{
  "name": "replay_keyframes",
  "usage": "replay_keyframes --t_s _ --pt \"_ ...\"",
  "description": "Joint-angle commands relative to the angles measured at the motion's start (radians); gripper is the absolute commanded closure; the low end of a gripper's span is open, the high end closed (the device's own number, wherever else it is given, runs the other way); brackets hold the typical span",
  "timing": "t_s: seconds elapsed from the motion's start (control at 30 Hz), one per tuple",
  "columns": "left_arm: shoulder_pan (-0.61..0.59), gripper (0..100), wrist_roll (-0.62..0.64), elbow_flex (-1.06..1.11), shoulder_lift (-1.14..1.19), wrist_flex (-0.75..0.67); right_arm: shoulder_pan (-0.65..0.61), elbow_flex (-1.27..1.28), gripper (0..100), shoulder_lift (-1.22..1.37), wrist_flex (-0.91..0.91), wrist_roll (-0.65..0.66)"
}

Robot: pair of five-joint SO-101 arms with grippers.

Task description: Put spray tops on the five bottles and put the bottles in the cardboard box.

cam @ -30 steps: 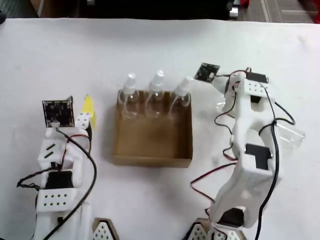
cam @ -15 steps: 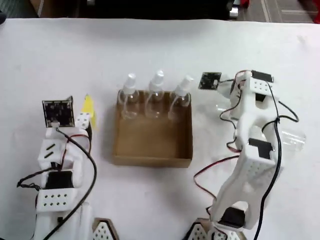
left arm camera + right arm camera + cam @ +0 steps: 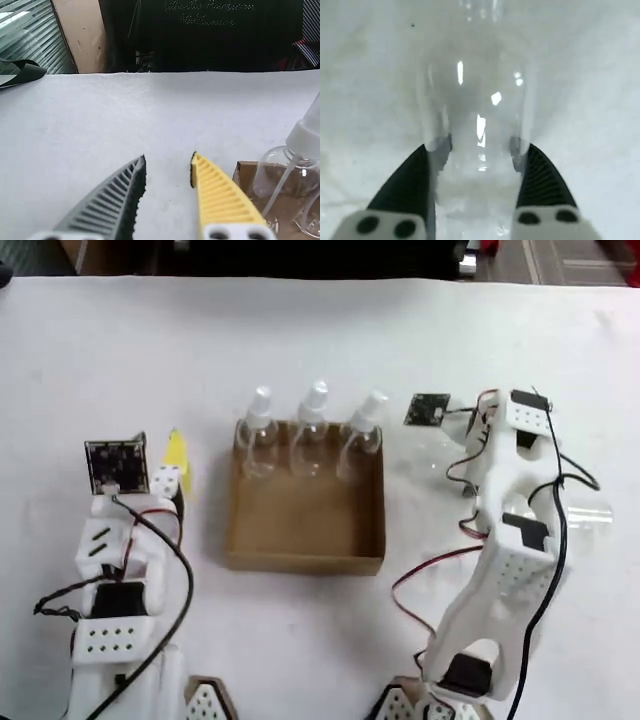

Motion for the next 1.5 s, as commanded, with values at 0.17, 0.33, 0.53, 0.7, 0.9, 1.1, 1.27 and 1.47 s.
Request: replay_keyframes --t_s 0.17,0.33,0.53,0.7,0.9,1.1,1.27,1.47 --pt "-0.004 85 0.003 -0.005 -0.016 -0.028 0.035 -0.009 98.2 -0.255 0.108 -0.021" --pt "-0.007 85 0.003 -0.005 -0.016 -0.028 0.035 -0.008 98.3 -0.532 0.171 -0.146" --pt "-0.008 85 0.005 -0.005 -0.019 -0.028 0.048 0.031 98.3 -0.786 0.173 -0.321" --pt "-0.010 85 0.006 -0.008 -0.021 -0.028 0.048 0.216 98.3 -0.957 0.162 -0.545" --pt "-0.010 85 0.006 -0.008 -0.021 -0.028 0.053 0.686 98.3 -1.288 -0.159 -0.775" --pt "-0.010 85 0.005 -0.011 -0.021 -0.028 0.007 1.034 98.3 -1.693 -0.378 -0.954" --pt "-0.005 85 -0.026 -0.018 -0.021 -0.026 -0.114 1.100 98.3 -1.859 -0.280 -1.088" --pt "-0.004 85 -0.041 -0.049 -0.022 0.031 -0.108 1.359 98.3 -1.891 -0.498 -1.281"
